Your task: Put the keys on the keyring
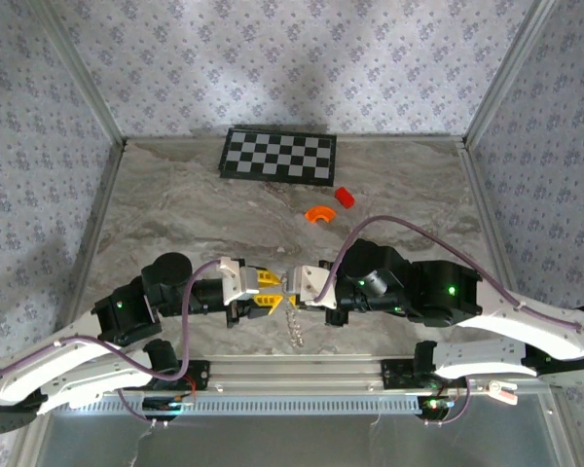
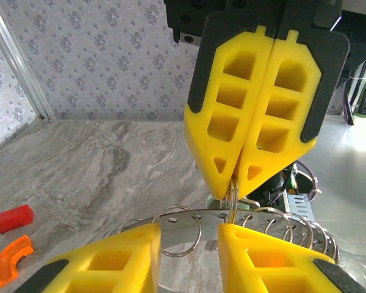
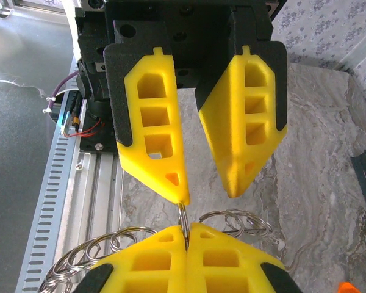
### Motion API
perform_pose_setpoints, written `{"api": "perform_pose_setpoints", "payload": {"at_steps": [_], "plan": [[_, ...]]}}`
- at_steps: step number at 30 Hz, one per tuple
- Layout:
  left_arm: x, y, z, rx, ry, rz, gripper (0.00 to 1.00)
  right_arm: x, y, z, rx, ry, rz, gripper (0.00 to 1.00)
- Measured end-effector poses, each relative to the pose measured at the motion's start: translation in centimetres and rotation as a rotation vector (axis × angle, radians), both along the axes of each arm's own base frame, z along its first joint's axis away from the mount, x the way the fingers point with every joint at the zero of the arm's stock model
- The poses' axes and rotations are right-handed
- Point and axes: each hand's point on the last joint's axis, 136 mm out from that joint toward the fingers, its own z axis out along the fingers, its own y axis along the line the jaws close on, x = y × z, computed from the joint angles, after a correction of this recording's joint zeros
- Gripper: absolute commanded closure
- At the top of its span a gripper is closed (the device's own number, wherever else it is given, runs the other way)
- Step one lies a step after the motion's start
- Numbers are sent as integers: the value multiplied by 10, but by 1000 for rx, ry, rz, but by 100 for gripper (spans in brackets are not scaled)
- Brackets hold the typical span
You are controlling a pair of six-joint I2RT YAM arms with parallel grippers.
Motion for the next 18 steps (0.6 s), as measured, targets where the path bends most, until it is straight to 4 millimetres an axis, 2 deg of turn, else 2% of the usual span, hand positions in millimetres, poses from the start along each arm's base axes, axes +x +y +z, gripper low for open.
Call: {"api": "perform_pose_setpoints", "payload": {"at_steps": [18], "plan": [[-1,-1,4,-16,5,-7,65,3,-5,4,7,-18,-19,100]]}}
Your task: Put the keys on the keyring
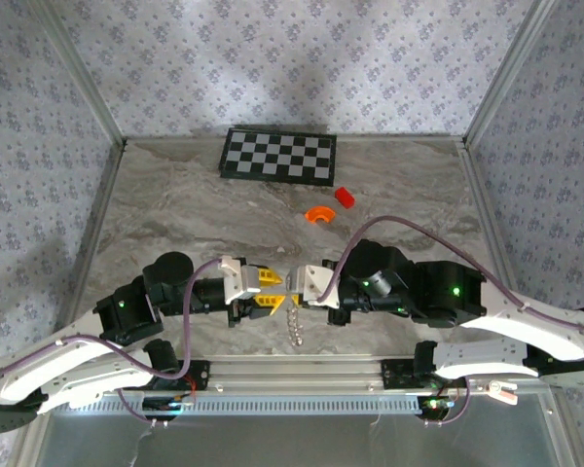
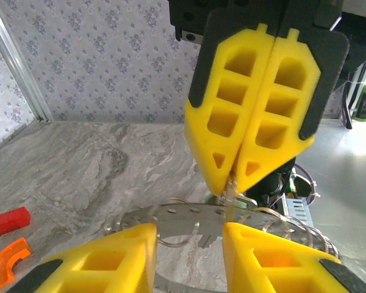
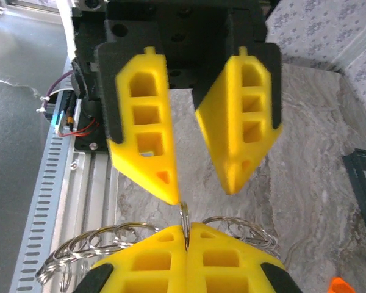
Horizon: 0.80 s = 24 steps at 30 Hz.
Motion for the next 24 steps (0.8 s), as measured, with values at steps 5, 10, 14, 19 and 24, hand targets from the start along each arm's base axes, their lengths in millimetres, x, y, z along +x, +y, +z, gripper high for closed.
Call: {"api": "perform_pose_setpoints", "payload": {"at_steps": [5,10,14,19,24], "plan": [[-3,-1,1,-3,2,-18,65,1,-2,2,3,-8,-7,100],[-4,-4,4,-19,-4,-31,65,1,-1,1,1,-8,-7,100],[-2,-10,4,-15,-4,-37,68,2,0,0,-3,-6,-6,100],[-2,-12,3,-7,-9,-42,79,1,1,1,4,-6,-3,100],[-2,-12,4,-8,-19,-47,95,2,2,2,10,-9,-5,100]]}}
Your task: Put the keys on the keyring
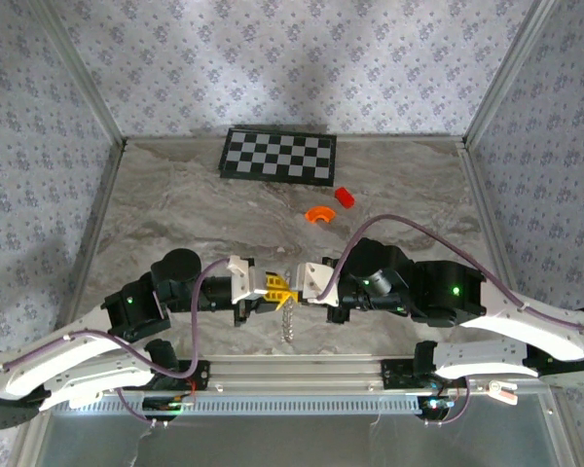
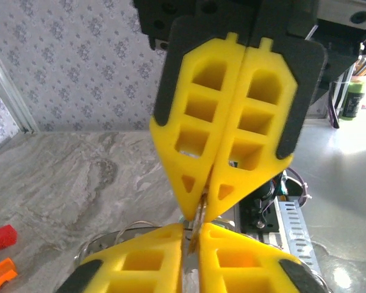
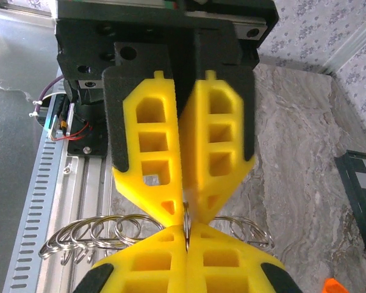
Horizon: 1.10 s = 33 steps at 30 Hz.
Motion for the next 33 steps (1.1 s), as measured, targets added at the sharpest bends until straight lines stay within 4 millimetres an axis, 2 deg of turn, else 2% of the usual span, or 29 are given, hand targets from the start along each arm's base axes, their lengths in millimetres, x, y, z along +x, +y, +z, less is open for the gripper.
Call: {"api": "perform_pose_setpoints", "payload": {"at_steps": [2,7,10,12,14,22,26,33], "plan": [[0,0,0,1,-3,0,100,1,0,0,-1,-1,-3,100],[0,0,0,0,-4,0,100,1,0,0,-1,-1,-3,100],[0,1,2,-6,-3,3,100,1,0,1,6,-5,-2,82],[0,1,4,-13,-2,4,100,2,1,3,21,-16,-4,75],[0,2,7,-27,0,6,100,0,1,4,40,-18,-2,72],[-5,2,23,-88,-3,-21,100,2,-7,14,149,-41,-29,73],[-6,2,23,-91,2,-26,100,2,-13,13,176,-36,-43,79],[-8,2,24,-93,4,-33,100,2,-12,12,198,-24,-52,90]]}}
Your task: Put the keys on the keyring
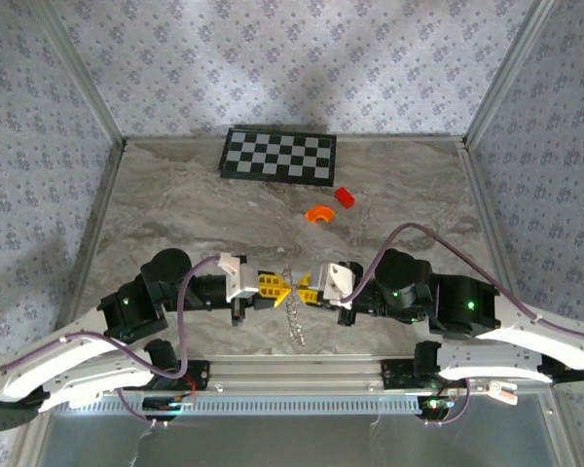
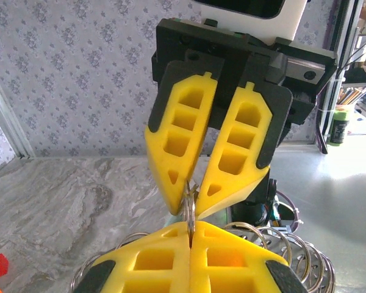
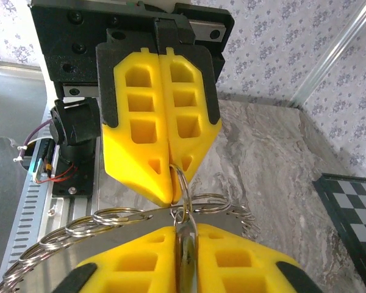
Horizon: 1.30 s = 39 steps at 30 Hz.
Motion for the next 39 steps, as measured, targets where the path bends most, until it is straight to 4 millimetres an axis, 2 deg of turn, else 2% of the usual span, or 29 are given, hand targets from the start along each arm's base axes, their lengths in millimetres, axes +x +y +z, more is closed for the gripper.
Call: {"api": "perform_pose_setpoints", "payload": {"at_steps": [6,11,16,23,29,34,39], "plan": [[-1,1,2,-5,-3,0,100,0,1,0,5,10,1,92],[-1,1,1,-4,-7,-1,100,2,7,-8,-20,27,-1,92],[-1,2,-1,4,-13,1,100,4,13,-18,-52,46,-3,90],[-2,3,0,1,-15,-4,100,4,14,-17,-49,59,0,84],[-4,6,8,-29,-29,-8,100,3,4,-7,-5,51,-5,65],[-5,7,13,-49,-38,-10,100,-3,-8,7,63,34,16,62],[-5,5,10,-49,-37,-15,100,-10,-9,19,111,32,54,60]]}}
